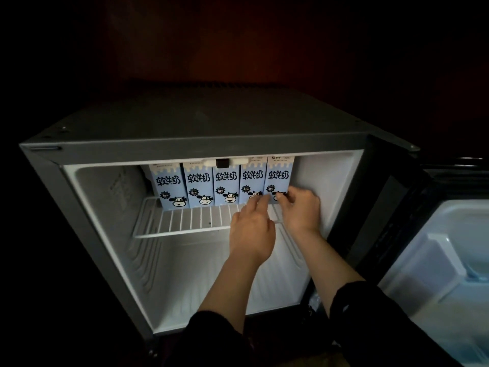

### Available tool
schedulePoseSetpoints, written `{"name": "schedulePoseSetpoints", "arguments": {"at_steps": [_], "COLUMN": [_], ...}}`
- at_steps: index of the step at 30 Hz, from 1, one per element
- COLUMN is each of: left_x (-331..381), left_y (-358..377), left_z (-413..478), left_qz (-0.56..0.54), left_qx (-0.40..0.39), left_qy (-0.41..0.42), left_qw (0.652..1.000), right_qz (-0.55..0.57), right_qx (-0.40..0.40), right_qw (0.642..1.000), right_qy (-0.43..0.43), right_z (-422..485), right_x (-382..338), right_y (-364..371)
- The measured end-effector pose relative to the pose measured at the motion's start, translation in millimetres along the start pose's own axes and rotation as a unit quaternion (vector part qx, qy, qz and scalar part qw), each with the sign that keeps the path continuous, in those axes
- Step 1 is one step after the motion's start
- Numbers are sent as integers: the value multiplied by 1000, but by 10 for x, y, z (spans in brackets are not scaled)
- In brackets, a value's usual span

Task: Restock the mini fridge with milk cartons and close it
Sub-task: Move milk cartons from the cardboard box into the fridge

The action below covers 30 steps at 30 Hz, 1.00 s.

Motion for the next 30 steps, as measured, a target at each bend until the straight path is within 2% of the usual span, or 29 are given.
{"name": "schedulePoseSetpoints", "arguments": {"at_steps": [5,12,18,25,30], "left_x": [-40,-92,-99,-233,-507], "left_y": [98,201,-69,-637,-1060], "left_z": [-1,-45,-136,-548,-1132], "left_qz": [85,137,13,-25,8], "left_qx": [-21,-67,-57,-127,-230], "left_qy": [2,-6,9,-21,-87], "left_qw": [996,988,998,991,969], "right_qz": [-36,-61,-78,-95,-128], "right_qx": [9,17,3,-82,-208], "right_qw": [999,996,996,992,962], "right_qy": [13,59,49,-34,-124], "right_z": [43,47,-53,-480,-1058], "right_x": [1,15,-38,-342,-876], "right_y": [35,38,-107,-238,-131]}}
Point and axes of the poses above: each hand's wrist, its own z-axis towards the middle knuckle, its own y-axis out of the palm, x = y × z, the point moved 9 cm from there along z, towards the middle knuckle, and after that the axes turned 6 degrees about x, right-handed, at the moved point
